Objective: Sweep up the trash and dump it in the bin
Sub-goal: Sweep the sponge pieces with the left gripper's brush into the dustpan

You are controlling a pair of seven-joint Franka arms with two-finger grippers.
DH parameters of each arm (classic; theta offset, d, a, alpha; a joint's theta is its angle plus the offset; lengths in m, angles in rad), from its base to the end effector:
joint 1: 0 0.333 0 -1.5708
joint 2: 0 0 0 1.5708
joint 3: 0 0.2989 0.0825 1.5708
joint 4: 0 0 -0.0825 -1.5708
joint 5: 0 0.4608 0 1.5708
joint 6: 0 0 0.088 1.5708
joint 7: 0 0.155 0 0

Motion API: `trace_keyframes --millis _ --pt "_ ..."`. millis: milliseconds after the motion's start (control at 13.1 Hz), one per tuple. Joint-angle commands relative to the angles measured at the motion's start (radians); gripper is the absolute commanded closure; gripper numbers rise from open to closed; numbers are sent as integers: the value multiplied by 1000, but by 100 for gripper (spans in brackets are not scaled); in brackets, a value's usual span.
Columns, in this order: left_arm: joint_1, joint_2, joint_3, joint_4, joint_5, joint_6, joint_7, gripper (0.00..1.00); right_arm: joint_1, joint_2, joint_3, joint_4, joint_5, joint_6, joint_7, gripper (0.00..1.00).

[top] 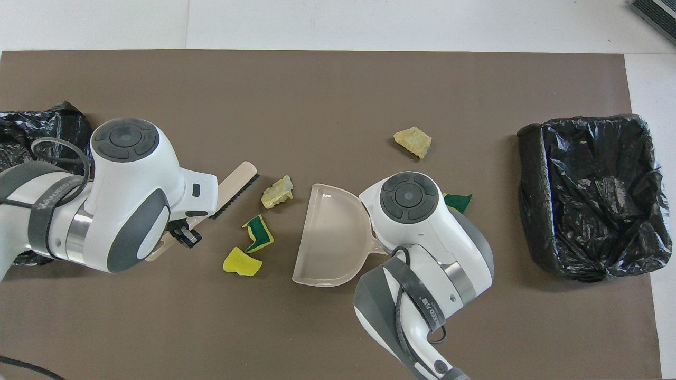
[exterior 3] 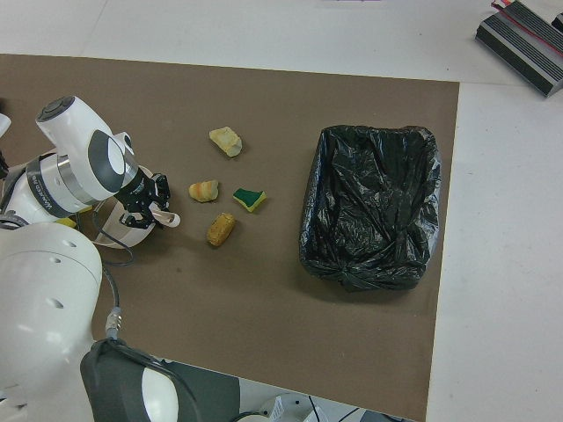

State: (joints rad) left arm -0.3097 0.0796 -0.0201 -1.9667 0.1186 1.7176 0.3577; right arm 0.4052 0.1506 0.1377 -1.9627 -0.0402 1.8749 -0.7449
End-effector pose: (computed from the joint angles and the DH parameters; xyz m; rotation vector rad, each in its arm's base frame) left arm 0.5609 -0.1744 0.3125 -2.7993 1.0609 0.4986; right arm 0.5270 0.3125 0.2783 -2.4722 -1.8897 0.3708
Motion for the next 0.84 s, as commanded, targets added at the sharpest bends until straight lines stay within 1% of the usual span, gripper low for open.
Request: trace_keyframes --millis 0,152,228,304,381,457,533,685,761 --pt "4 -81 -9 -104 3 -38 -292 100 -5 -23 5 -28 3 9 -36 100" --pt "-12 -113 -12 -150 -26 -61 -572 100 -5 -25 5 -28 3 7 -36 100" --pt "-29 -130 -14 -176 -49 -58 -736 100 -5 -25 3 -28 3 7 -42 100" --pt "-44 -155 -14 -216 -60 -41 -847 100 -5 -23 5 -28 3 7 -48 100" --pt "-58 -197 -14 -285 -78 -15 -877 100 -5 -25 3 -28 3 9 -57 100" --pt "-78 -240 -15 -364 -82 50 -875 100 -5 -25 5 -28 3 9 -57 100" --pt "-83 -257 -15 -409 -94 145 -837 100 -6 -25 5 -31 3 9 -63 100" --pt "-77 -218 -11 -396 -184 244 -662 100 -16 -31 5 -62 8 30 -141 100" --pt "-77 -201 -11 -391 -203 284 -614 100 -20 -31 5 -65 10 36 -154 100"
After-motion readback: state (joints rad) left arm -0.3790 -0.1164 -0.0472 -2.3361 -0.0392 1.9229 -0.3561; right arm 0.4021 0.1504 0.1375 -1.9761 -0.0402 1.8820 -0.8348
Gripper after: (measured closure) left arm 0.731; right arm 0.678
